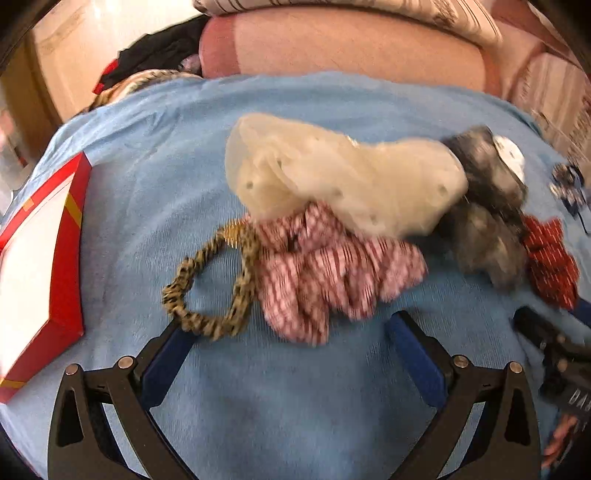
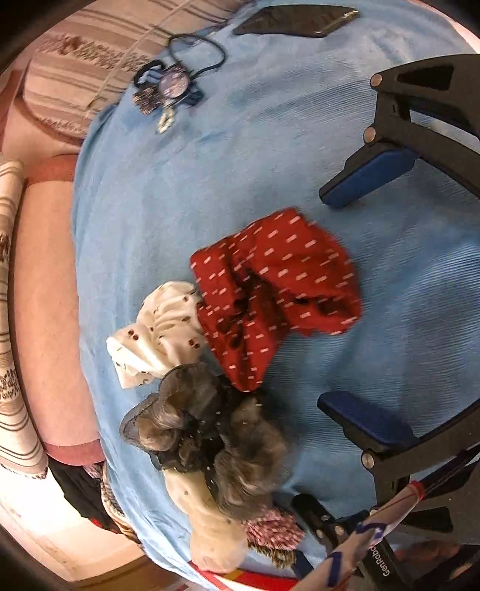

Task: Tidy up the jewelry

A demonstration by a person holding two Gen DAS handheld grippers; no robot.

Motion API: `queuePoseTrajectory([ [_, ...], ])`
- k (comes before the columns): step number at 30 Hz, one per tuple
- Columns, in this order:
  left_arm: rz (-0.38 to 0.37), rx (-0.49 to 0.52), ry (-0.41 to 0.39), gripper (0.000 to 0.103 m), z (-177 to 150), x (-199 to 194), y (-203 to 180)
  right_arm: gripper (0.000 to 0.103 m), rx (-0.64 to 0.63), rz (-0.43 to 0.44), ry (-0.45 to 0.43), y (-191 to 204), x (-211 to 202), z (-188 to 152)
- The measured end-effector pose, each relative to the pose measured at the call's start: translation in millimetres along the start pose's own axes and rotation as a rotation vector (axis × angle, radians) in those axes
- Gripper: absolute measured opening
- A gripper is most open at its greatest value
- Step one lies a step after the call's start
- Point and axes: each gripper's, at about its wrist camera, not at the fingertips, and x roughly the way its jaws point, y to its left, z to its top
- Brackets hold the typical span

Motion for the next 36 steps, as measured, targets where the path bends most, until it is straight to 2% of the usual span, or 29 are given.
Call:
queuePoseTrajectory([
  [2, -0.014, -0.006, -0.012, 0.103, -18.5, -16.8, 5.3, 0.1, 0.071, 0.041, -0.012, -6.6, -12.2, -12.6],
  [4, -0.019, 0.018, -0.02, 0.103, -39.5, -40.3, 9.2, 0.096, 0.126, 0.028, -0.058, -12.8, -26.2, -27.6],
  [7, -0.001, 0.011, -0.106, 0.103, -66.8, -80.3, 21.1, 0.084, 0.119, 0.012, -0.065, -9.2, -46.4, -46.6],
  [9, -0.028, -0.013, -0.148, 0.103, -76.0, -105.9, 29.8, 0.083, 0.105, 0.013, -0.125, -0.9, -72.1, -59.7],
  [10, -0.029, -0.02, -0.166, 0.103, -77.5, -121.3, 34.2, 0.083, 0.121, 0.055, -0.123, 2.7, -88.2, -56.3],
  [13, -0.036, -0.026, -0.246, 0.103, -84.8, -165.9, 44.4, 0.083, 0.07, 0.107, -0.196, 24.5, -133.7, -71.3],
  [17, -0.057, -0.027, -0.328, 0.103, -92.9, -220.2, 51.6, 0.084, 0.007, 0.122, -0.251, 49.9, -194.1, -78.4],
  [18, -0.066, -0.024, -0.361, 0.103, -98.9, -227.3, 53.4, 0.084, 0.004, 0.131, -0.281, 51.5, -207.5, -79.8],
  [19, -0.076, -0.02, -0.362, 0.103, -101.1, -235.2, 55.3, 0.084, -0.004, 0.129, -0.322, 56.4, -216.0, -84.6],
  [23, -0.118, -0.031, -0.358, 0.103, -107.2, -241.4, 58.1, 0.084, -0.023, 0.122, -0.363, 75.5, -227.7, -107.5],
  [24, -0.117, -0.027, -0.367, 0.103, -110.6, -240.1, 56.8, 0.084, -0.031, 0.104, -0.357, 79.9, -227.0, -108.3],
  [27, -0.13, -0.034, -0.366, 0.103, -113.6, -237.6, 58.0, 0.084, 0.011, 0.125, -0.291, 67.0, -231.6, -97.5],
  [36, -0.098, -0.028, -0.338, 0.103, -109.5, -226.6, 52.3, 0.084, 0.032, 0.13, -0.247, 59.3, -230.5, -91.2],
])
